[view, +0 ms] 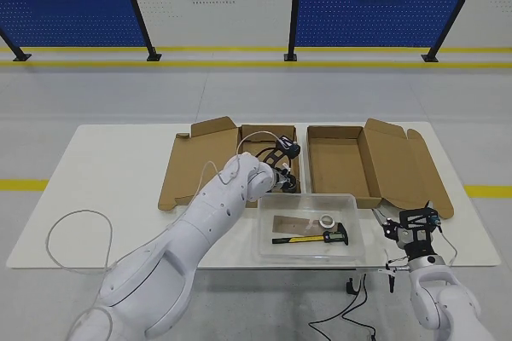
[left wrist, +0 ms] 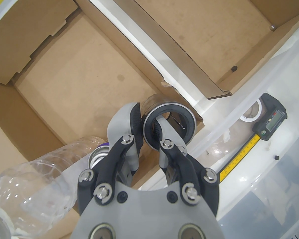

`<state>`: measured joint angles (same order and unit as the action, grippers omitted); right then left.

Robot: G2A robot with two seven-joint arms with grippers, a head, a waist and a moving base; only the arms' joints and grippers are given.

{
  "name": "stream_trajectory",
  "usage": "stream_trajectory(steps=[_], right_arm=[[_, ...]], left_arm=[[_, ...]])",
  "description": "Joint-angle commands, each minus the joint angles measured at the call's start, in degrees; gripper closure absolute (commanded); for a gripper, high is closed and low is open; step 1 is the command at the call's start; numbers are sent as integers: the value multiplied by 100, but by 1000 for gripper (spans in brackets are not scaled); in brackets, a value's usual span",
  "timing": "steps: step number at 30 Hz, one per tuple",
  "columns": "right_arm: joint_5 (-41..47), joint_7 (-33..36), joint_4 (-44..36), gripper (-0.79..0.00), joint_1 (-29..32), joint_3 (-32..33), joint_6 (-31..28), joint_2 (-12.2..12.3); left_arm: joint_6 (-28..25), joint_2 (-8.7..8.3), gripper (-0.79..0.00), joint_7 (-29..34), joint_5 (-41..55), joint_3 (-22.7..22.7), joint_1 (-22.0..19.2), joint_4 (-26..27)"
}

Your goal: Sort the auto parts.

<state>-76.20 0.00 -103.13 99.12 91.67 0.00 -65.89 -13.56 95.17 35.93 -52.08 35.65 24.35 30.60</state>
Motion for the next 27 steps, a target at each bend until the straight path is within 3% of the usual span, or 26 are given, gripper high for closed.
stream_trajectory(steps=[1,2,6,15,16,17,22,27], right_arm=[[0,0,0,-785,0,0,0,0],[0,0,0,-785,0,0,0,0],[0,0,0,-785,0,0,0,0],[0,0,0,-785,0,0,0,0],[0,0,0,-785,0,0,0,0],[0,0,0,-785,0,0,0,0],[0,0,0,-785,0,0,0,0],[0,0,0,-785,0,0,0,0]], left_arm=[[-3,37,-62,-20,3,-5,-27,-81],[-1,53,-142,-37,2,-7,-38,-116],[-10,112,-299,-102,-14,-11,-84,-239],[-81,198,-413,-270,-55,27,-193,-297],[-96,198,-542,-311,-62,39,-200,-260],[-89,196,-767,-352,-77,54,-205,-220],[-173,112,-785,-652,-206,174,-135,171],[-163,-121,-785,-1118,-461,452,202,895]])
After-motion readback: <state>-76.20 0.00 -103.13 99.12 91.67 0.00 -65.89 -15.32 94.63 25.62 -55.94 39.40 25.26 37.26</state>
